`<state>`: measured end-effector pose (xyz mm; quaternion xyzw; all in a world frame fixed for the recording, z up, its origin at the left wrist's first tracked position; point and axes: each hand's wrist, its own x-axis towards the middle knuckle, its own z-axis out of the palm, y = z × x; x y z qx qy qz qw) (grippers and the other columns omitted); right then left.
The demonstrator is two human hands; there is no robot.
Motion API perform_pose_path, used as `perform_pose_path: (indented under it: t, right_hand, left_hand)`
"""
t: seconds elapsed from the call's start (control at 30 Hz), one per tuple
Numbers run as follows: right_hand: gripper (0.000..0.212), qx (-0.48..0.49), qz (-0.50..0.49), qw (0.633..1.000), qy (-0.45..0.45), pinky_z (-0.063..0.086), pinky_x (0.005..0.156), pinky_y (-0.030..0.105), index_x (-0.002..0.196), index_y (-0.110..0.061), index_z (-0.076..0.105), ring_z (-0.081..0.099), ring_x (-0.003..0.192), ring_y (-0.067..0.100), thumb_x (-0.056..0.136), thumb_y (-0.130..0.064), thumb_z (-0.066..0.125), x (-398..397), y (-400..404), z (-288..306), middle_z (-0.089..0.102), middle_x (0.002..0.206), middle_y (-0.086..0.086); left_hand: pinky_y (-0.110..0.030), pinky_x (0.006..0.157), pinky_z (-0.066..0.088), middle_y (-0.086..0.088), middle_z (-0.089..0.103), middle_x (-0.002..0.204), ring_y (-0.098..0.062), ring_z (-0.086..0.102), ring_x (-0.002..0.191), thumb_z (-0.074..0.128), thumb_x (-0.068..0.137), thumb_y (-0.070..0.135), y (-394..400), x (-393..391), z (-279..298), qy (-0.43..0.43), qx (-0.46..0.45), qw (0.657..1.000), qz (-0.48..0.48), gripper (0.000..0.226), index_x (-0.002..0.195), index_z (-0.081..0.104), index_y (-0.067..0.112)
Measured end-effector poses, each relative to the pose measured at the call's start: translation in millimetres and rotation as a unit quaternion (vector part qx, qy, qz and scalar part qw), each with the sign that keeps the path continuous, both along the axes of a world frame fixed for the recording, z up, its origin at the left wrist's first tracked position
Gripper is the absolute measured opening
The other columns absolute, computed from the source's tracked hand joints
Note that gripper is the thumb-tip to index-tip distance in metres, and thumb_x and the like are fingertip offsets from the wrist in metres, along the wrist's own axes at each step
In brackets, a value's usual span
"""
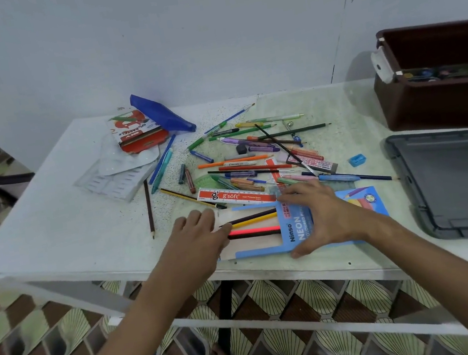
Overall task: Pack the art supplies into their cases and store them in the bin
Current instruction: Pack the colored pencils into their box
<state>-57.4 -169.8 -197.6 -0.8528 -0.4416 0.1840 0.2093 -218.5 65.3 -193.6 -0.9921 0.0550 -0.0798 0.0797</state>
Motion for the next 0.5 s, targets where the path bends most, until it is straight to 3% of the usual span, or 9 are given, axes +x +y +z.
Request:
perform_pose_path:
  t: [0.17,0.3,0.37,0.5]
  right_hand:
    - [0.113,0.031,-0.014,0.999,0.01,0.007,0.115,0.04,0.145,-0.03,0.037,0.014,0.134,0.007,0.047,-0.068,0.078,-1,-5,-6,0.029,0.147,-0.016]
    - [0.111,0.03,-0.016,0.999,0.02,0.007,0.116,0.042,0.146,-0.031,0.035,0.013,0.136,0.009,0.052,-0.062,0.084,-1,-5,-6,0.028,0.148,-0.015]
    - [0.111,0.028,-0.016,0.999,0.024,0.009,0.116,0.041,0.147,-0.03,0.034,0.013,0.137,0.009,0.053,-0.062,0.083,0,-6,-6,0.028,0.149,-0.015]
    - [0.109,0.031,-0.012,0.999,0.019,0.011,0.115,0.038,0.146,-0.028,0.035,0.015,0.134,0.007,0.055,-0.061,0.083,1,-7,-7,0.029,0.148,-0.015]
  left_hand:
    - [-0.036,0.061,0.043,0.001,0.061,0.081,-0.022,0.056,0.071,0.081,0.073,0.03,-4,15,-8,0.009,-0.016,0.999,-0.032,0.033,0.103,0.07,0.021]
    - [-0.029,0.077,0.037,0.003,0.067,0.098,-0.019,0.059,0.09,0.068,0.086,0.035,-7,24,-8,0.062,-0.196,0.978,0.022,0.035,0.117,0.065,0.018]
    - [-0.026,0.08,0.04,0.004,0.065,0.105,-0.016,0.059,0.093,0.068,0.086,0.037,-5,24,-11,0.06,-0.244,0.967,0.03,0.037,0.118,0.065,0.018]
    - [-0.031,0.073,0.046,0.004,0.063,0.096,-0.015,0.06,0.082,0.059,0.089,0.038,3,17,-20,0.032,-0.205,0.978,-0.005,0.024,0.1,0.074,0.022]
